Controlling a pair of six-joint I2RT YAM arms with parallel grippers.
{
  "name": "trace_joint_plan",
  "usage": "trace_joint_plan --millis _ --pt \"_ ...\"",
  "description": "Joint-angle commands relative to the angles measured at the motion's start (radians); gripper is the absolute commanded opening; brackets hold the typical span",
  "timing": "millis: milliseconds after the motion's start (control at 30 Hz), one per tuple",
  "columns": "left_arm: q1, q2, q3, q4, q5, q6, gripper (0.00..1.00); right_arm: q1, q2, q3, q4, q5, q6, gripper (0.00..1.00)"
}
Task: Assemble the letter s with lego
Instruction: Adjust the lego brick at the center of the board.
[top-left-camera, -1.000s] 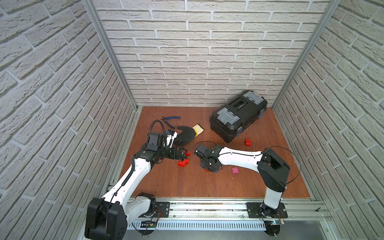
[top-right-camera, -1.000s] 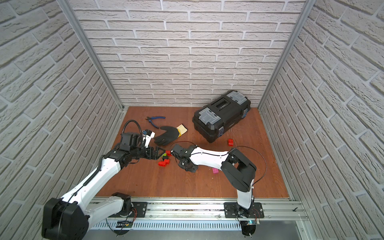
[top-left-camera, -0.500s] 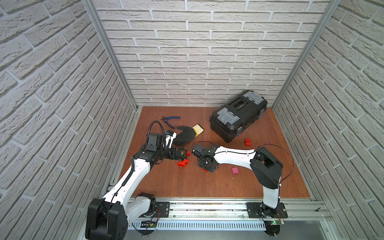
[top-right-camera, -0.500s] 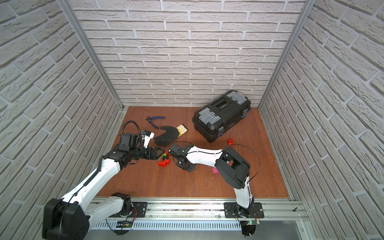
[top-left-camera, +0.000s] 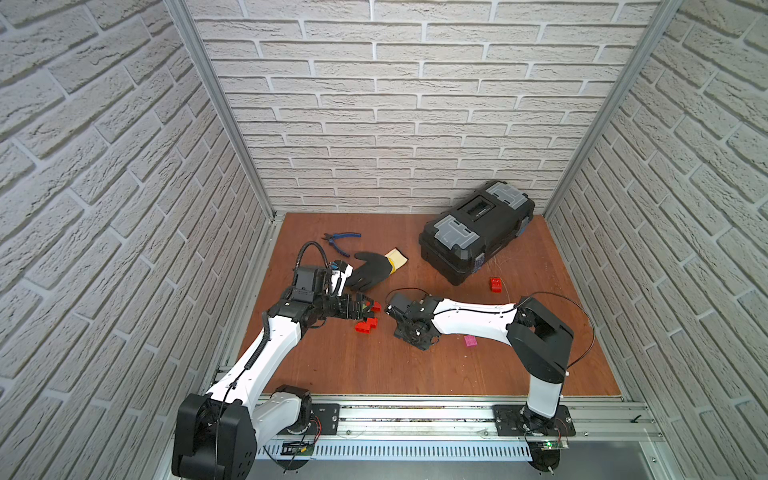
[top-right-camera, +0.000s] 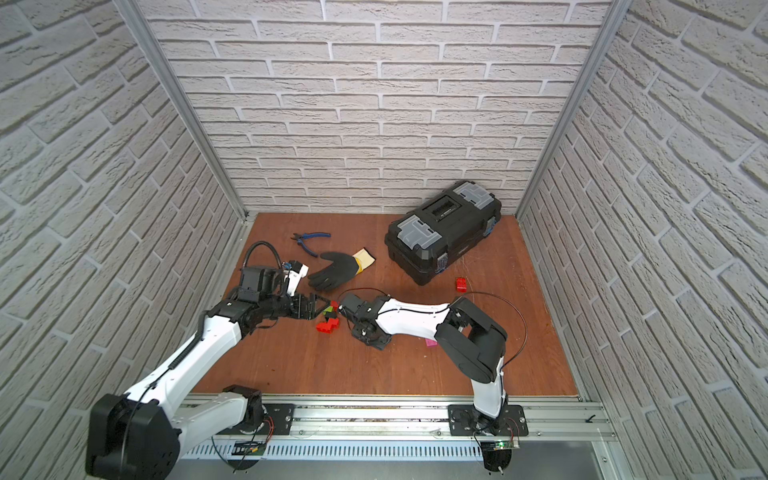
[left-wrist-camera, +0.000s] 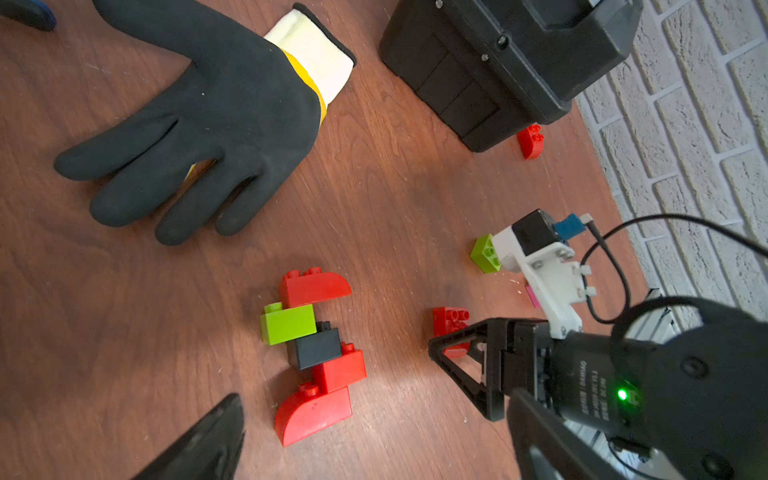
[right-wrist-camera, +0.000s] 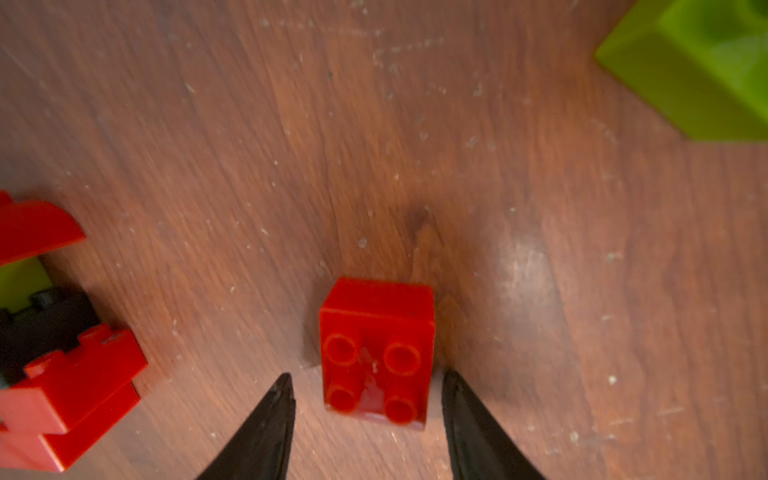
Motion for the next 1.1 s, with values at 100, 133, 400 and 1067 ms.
trace_joint_plan --millis 100,133,400,1067 --pt "0.007 0.007 -0.002 0.031 0.015 0.005 0.98 0.017 -0.018 0.01 0.036 -0.017 -0.002 0.58" --pt "0.007 0.006 -0.004 0.03 0.013 0.005 0.98 0.018 -0.014 0.016 0.036 -0.016 -0.006 0.58" --pt "0.007 0.013 -0.003 0.028 0.017 0.007 0.98 0.016 0.005 0.039 0.074 -0.016 -0.025 0.57" --pt "0.007 0.021 0.001 0.023 0.015 0.011 0.98 -0.02 0.038 0.08 0.104 0.001 -0.086 0.56"
